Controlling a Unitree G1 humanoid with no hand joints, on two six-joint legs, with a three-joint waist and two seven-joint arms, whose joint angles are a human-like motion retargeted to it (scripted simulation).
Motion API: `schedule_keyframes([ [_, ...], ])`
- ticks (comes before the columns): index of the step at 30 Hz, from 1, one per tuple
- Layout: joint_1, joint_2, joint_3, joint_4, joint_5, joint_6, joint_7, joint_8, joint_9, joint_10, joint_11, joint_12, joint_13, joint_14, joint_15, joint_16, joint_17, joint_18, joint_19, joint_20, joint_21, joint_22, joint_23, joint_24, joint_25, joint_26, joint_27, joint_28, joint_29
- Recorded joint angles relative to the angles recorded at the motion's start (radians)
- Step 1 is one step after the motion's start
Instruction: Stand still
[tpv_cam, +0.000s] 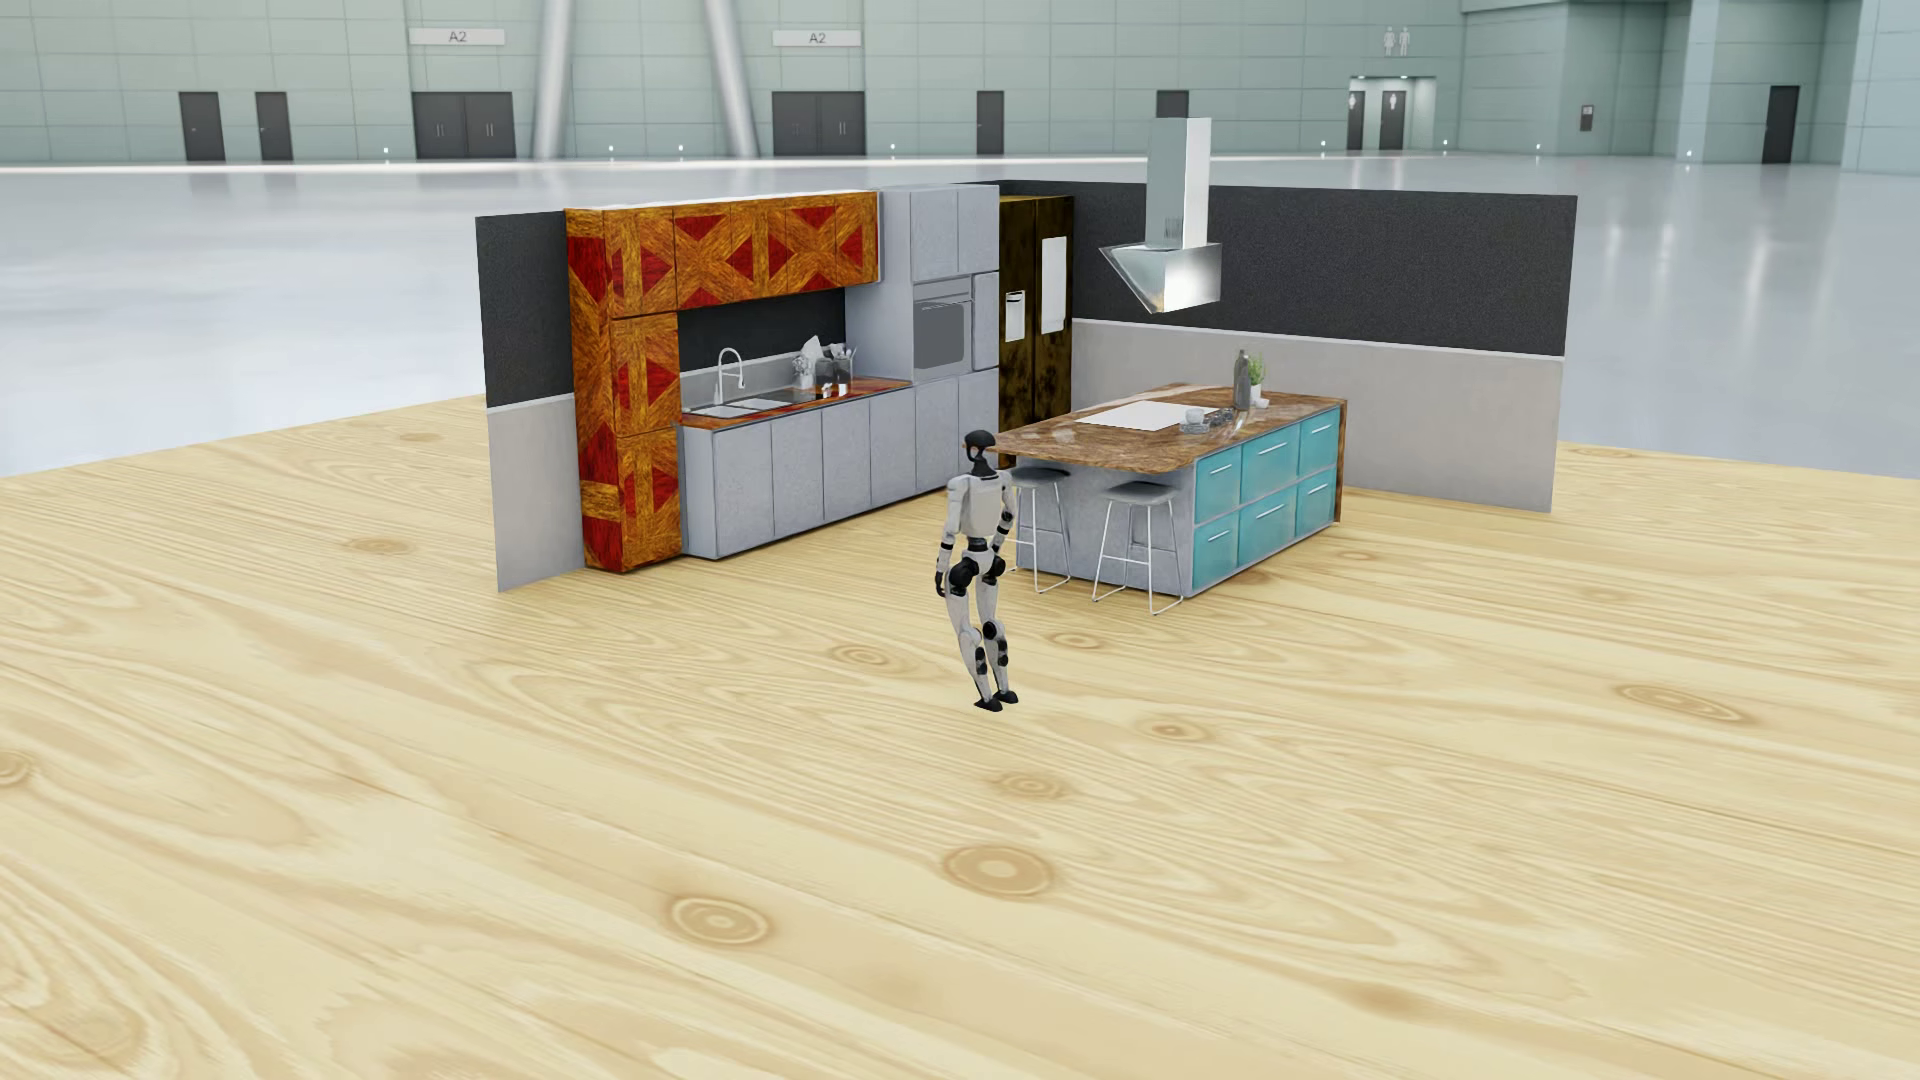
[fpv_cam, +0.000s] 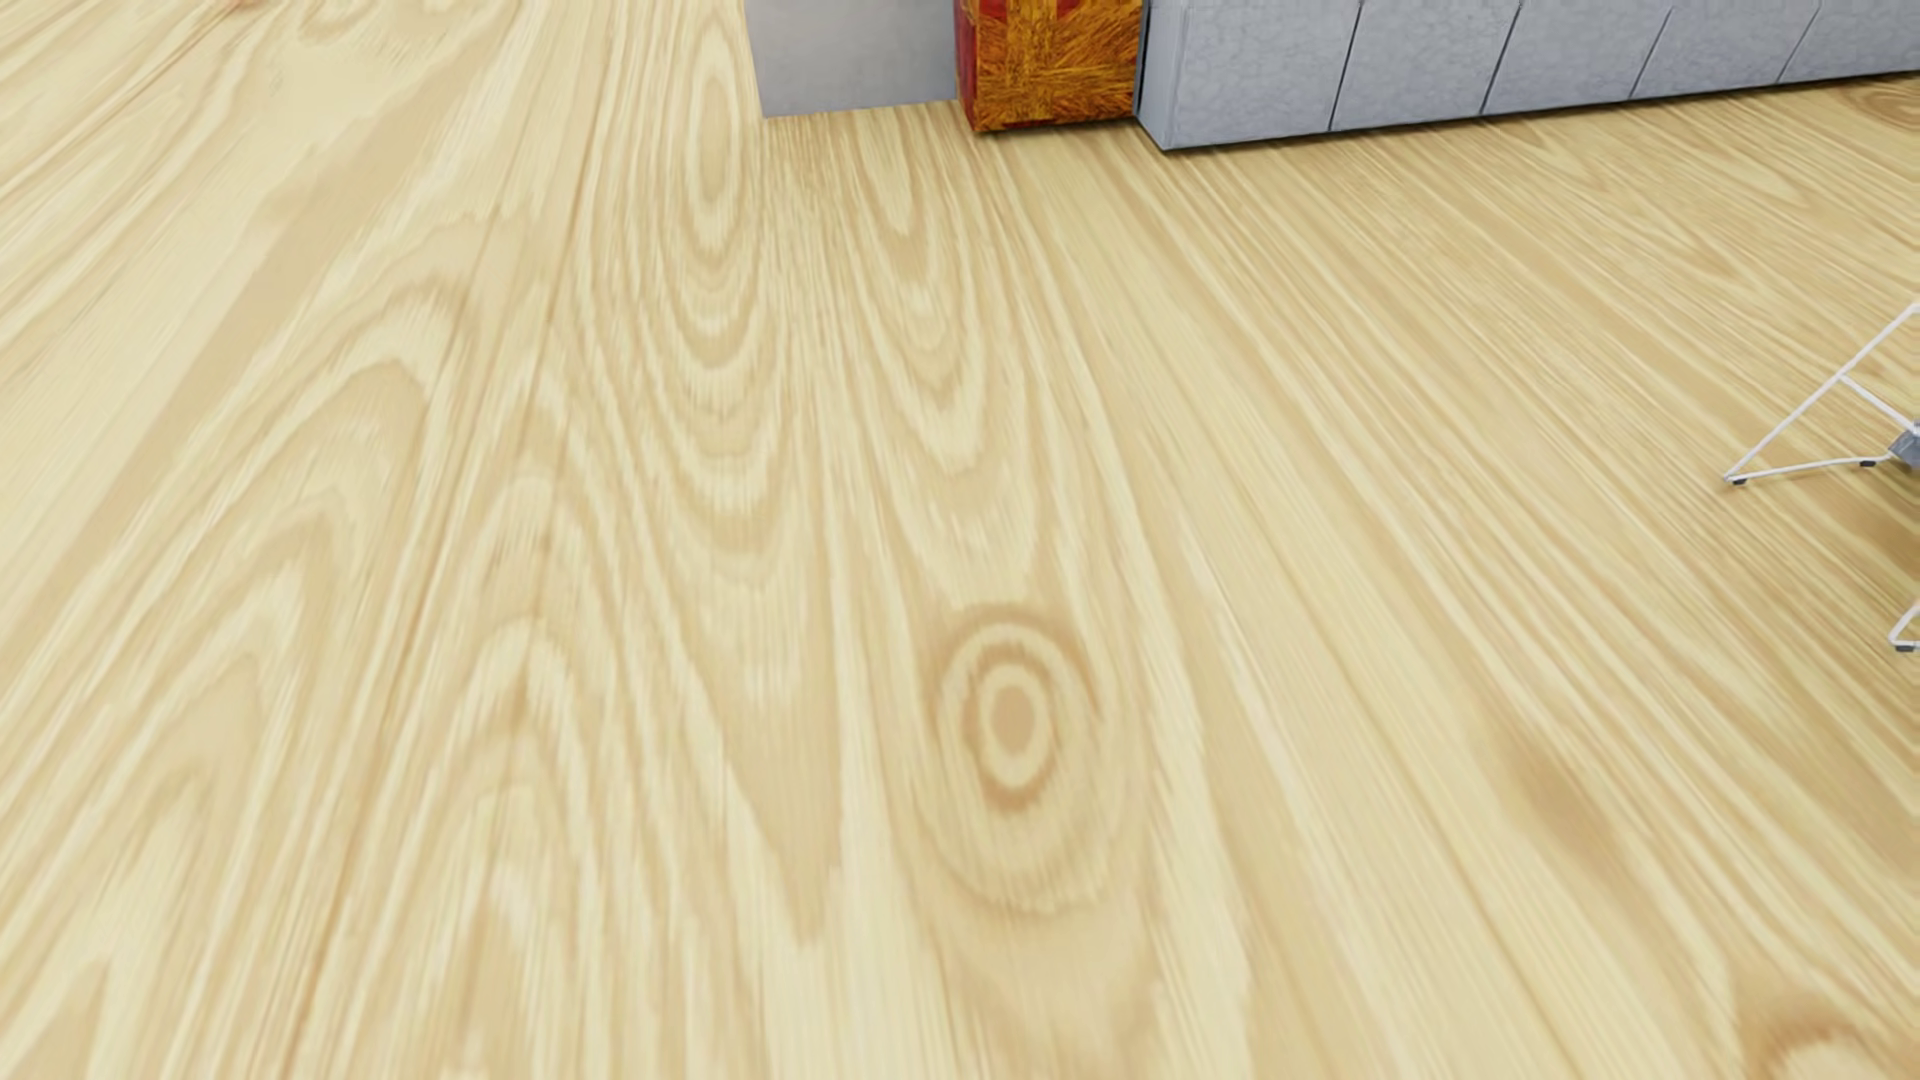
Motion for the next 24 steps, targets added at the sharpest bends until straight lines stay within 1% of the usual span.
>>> schedule_keyframes([
  [5, -0.007, -0.012, 0.006, 0.001, -0.012, 0.0, 0.0, 0.0, 0.019, 0.038, 0.023, 0.014, 0.008, -0.025, 0.018, 0.002, -0.007, 0.0, 0.0, 0.044, -0.05, -0.02, -0.017, 0.0, 0.0, 0.0, 0.0, 0.0, 0.0],
  [6, -0.007, -0.01, 0.002, 0.003, -0.011, 0.005, 0.0, 0.0, 0.018, 0.039, 0.022, 0.028, 0.016, -0.028, 0.023, 0.006, -0.01, 0.0, 0.0, 0.053, -0.059, -0.043, -0.022, 0.0, 0.0, 0.0, 0.0, 0.0, 0.0],
  [7, -0.028, -0.037, 0.005, -0.003, -0.016, 0.004, 0.0, 0.0, 0.013, 0.047, 0.031, 0.026, 0.011, -0.029, 0.029, 0.004, -0.011, 0.0, 0.0, 0.066, -0.069, -0.033, -0.024, 0.0, 0.0, 0.0, 0.0, 0.0, 0.0],
  [8, -0.012, -0.02, 0.003, -0.002, -0.016, 0.0, 0.0, 0.0, 0.025, 0.041, 0.026, 0.035, 0.017, -0.028, 0.026, 0.01, -0.008, 0.0, 0.0, 0.078, -0.064, -0.035, -0.031, 0.0, 0.0, 0.0, 0.0, 0.0, 0.0],
  [9, -0.01, -0.014, -0.001, 0.002, -0.013, 0.001, 0.0, 0.0, 0.026, 0.042, 0.023, 0.038, 0.019, -0.026, 0.025, 0.01, -0.008, 0.0, 0.0, 0.074, -0.062, -0.031, -0.021, 0.0, 0.0, 0.0, 0.0, 0.0, 0.0],
  [10, -0.011, -0.012, -0.005, -0.011, -0.027, -0.004, 0.0, 0.0, 0.019, 0.021, 0.009, 0.049, 0.042, -0.019, 0.028, 0.015, -0.016, 0.0, 0.0, 0.054, -0.079, -0.041, -0.05, 0.0, 0.0, 0.0, 0.0, 0.0, 0.0],
  [11, -0.008, -0.01, -0.006, -0.015, -0.029, -0.006, 0.0, 0.0, 0.021, 0.015, 0.006, 0.063, 0.051, -0.009, 0.033, 0.019, -0.014, 0.0, 0.0, 0.072, -0.087, -0.049, -0.051, 0.0, 0.0, 0.0, 0.0, 0.0, 0.0],
  [12, -0.018, -0.017, -0.009, -0.011, -0.025, -0.003, 0.0, 0.0, 0.017, 0.02, 0.007, 0.072, 0.053, -0.007, 0.036, 0.021, -0.016, 0.0, 0.0, 0.058, -0.073, -0.058, -0.049, 0.0, 0.0, 0.0, 0.0, 0.0, 0.0],
  [15, -0.041, -0.042, 0.001, -0.017, -0.03, -0.008, 0.0, 0.0, 0.002, 0.028, 0.013, 0.077, 0.076, -0.008, 0.039, 0.014, -0.02, 0.0, 0.0, 0.074, -0.097, -0.046, -0.043, 0.0, 0.0, 0.0, 0.0, 0.0, 0.0],
  [17, -0.02, -0.021, 0.0, -0.012, -0.024, -0.009, 0.0, 0.0, 0.012, 0.021, 0.01, 0.087, 0.087, -0.006, 0.037, 0.016, -0.022, 0.0, 0.0, 0.082, -0.09, -0.055, -0.051, 0.0, 0.0, 0.0, 0.0, 0.0, 0.0],
  [18, -0.016, -0.018, 0.0, -0.014, -0.027, -0.01, 0.0, 0.0, 0.014, 0.018, 0.009, 0.091, 0.092, -0.005, 0.037, 0.015, -0.023, 0.0, 0.0, 0.087, -0.105, -0.059, -0.052, 0.0, 0.0, 0.0, 0.0, 0.0, 0.0],
  [20, -0.033, -0.033, -0.006, -0.016, -0.028, -0.015, 0.0, 0.0, 0.008, 0.026, 0.013, 0.087, 0.087, -0.005, 0.042, 0.021, -0.022, 0.0, 0.0, 0.078, -0.099, -0.062, -0.054, 0.0, 0.0, 0.0, 0.0, 0.0, 0.0],
  [21, -0.028, -0.033, -0.005, -0.015, -0.026, -0.013, 0.0, 0.0, 0.012, 0.02, 0.014, 0.087, 0.084, -0.004, 0.041, 0.013, -0.025, 0.0, 0.0, 0.101, -0.104, -0.062, -0.056, 0.0, 0.0, 0.0, 0.0, 0.0, 0.0],
  [24, -0.032, -0.034, -0.008, -0.015, -0.029, -0.014, 0.0, 0.0, 0.009, 0.022, 0.011, 0.084, 0.081, -0.004, 0.043, 0.016, -0.023, 0.0, 0.0, 0.098, -0.11, -0.066, -0.061, 0.0, 0.0, 0.0, 0.0, 0.0, 0.0],
])
